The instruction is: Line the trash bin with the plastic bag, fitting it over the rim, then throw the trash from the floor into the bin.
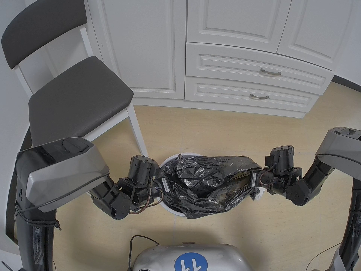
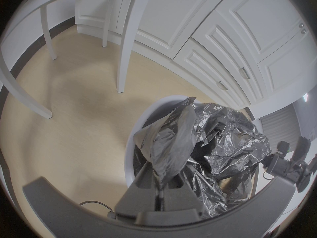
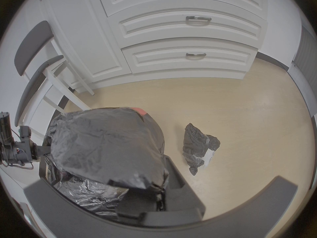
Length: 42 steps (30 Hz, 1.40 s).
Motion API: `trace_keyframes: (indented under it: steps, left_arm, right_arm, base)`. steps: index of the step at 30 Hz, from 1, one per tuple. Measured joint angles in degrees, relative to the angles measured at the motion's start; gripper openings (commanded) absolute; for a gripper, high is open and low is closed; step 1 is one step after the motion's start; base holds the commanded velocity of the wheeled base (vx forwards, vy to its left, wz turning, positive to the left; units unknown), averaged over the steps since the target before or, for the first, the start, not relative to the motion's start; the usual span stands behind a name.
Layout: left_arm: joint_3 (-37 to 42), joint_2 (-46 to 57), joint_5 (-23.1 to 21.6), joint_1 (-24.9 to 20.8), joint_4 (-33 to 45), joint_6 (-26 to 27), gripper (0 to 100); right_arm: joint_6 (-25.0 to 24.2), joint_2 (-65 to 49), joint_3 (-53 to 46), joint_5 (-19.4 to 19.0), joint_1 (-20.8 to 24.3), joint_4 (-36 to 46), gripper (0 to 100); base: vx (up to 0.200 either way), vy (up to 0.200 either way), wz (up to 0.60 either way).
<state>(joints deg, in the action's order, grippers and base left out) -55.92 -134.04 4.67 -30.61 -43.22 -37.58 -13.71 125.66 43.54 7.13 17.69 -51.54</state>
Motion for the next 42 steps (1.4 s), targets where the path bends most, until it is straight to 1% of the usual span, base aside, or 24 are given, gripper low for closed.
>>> trace_keyframes:
  steps: [5, 9, 11, 13, 14, 16, 18, 20, 23, 25, 27, 30, 33, 35, 38, 42]
  left_arm:
    - [0.29, -0.01, 0.55, 0.33, 0.13, 0.77, 0]
    - [1.76, 1.9, 0.63, 0.96, 0.77, 2.77, 0]
    - [3.04, 3.39, 0.45, 1.45, 1.91, 5.42, 0]
    - [4.84, 5.42, 0.09, 2.08, 3.61, 10.02, 0]
    - [5.95, 6.74, -0.32, 2.58, 4.74, 12.79, 0]
    - [7.57, 8.68, -1.15, 3.49, 6.41, 15.86, 0]
    - [9.03, 10.69, -2.4, 4.35, 8.75, 18.1, 0]
    - [10.22, 12.64, -3.88, 5.42, 12.79, 20.59, 0]
    - [11.46, 14.82, -5.4, 6.74, 18.02, 24.28, 0]
    - [12.02, 15.6, -5.97, 7.27, 19.71, 25.76, 0]
    - [12.2, 15.68, -6.23, 7.52, 19.82, 26.09, 0]
    - [12.13, 14.69, -6.44, 7.55, 18.81, 26.01, 0]
    - [11.79, 12.79, -6.39, 7.41, 15.38, 25.58, 0]
    - [11.61, 10.89, -6.17, 7.02, 11.52, 24.53, 0]
    - [11.46, 8.09, -5.13, 6.19, 5.25, 22.64, 0]
    - [11.24, 3.8, -2.43, 4.71, -3.21, 20.5, 0]
  right_arm:
    - [-2.43, -0.41, -0.49, -0.44, 2.82, 0.23, 0]
    - [-2.95, -0.91, -1.38, -0.51, 4.63, 0.5, 0]
    - [-2.9, -1.18, -1.93, -0.54, 5.38, 0.63, 0]
    - [-2.65, -1.44, -2.62, -0.51, 6.31, 1.23, 0]
    - [-2.35, -1.6, -3.0, -0.54, 6.86, 2.26, 0]
    - [-1.78, -1.88, -3.44, -0.54, 7.58, 5.07, 0]
    - [-1.15, -2.29, -3.67, -0.51, 8.17, 9.51, 0]
    - [-0.1, -2.82, -3.89, -0.51, 8.72, 13.45, 0]
    - [2.11, -3.5, -4.22, -0.51, 9.2, 15.74, 0]
    - [3.13, -3.72, -4.55, -0.51, 9.51, 16.21, 0]
    - [3.51, -3.67, -4.83, -0.49, 9.85, 16.24, 0]
    - [3.54, -3.06, -4.94, -0.38, 10.34, 15.91, 0]
    - [3.29, -1.88, -4.68, -0.22, 10.75, 14.41, 0]
    - [2.79, -0.57, -4.61, -0.05, 10.95, 11.34, 0]
    - [2.19, 1.55, -4.6, 0.17, 11.17, 4.46, 0]
    - [1.65, 4.96, -5.02, 0.45, 11.23, -2.18, 0]
  base:
    - [0.0, 0.0, 0.0]
    - [0.0, 0.0, 0.0]
    - [0.0, 0.0, 0.0]
    - [0.0, 0.0, 0.0]
    - [0.0, 0.0, 0.0]
    - [0.0, 0.0, 0.0]
    - [0.0, 0.0, 0.0]
    - [0.0, 0.0, 0.0]
    - [0.0, 0.0, 0.0]
    - [0.0, 0.0, 0.0]
    - [0.0, 0.0, 0.0]
    - [0.0, 0.0, 0.0]
    - [0.0, 0.0, 0.0]
    - [0.0, 0.0, 0.0]
    - [0.0, 0.0, 0.0]
    - [0.0, 0.0, 0.0]
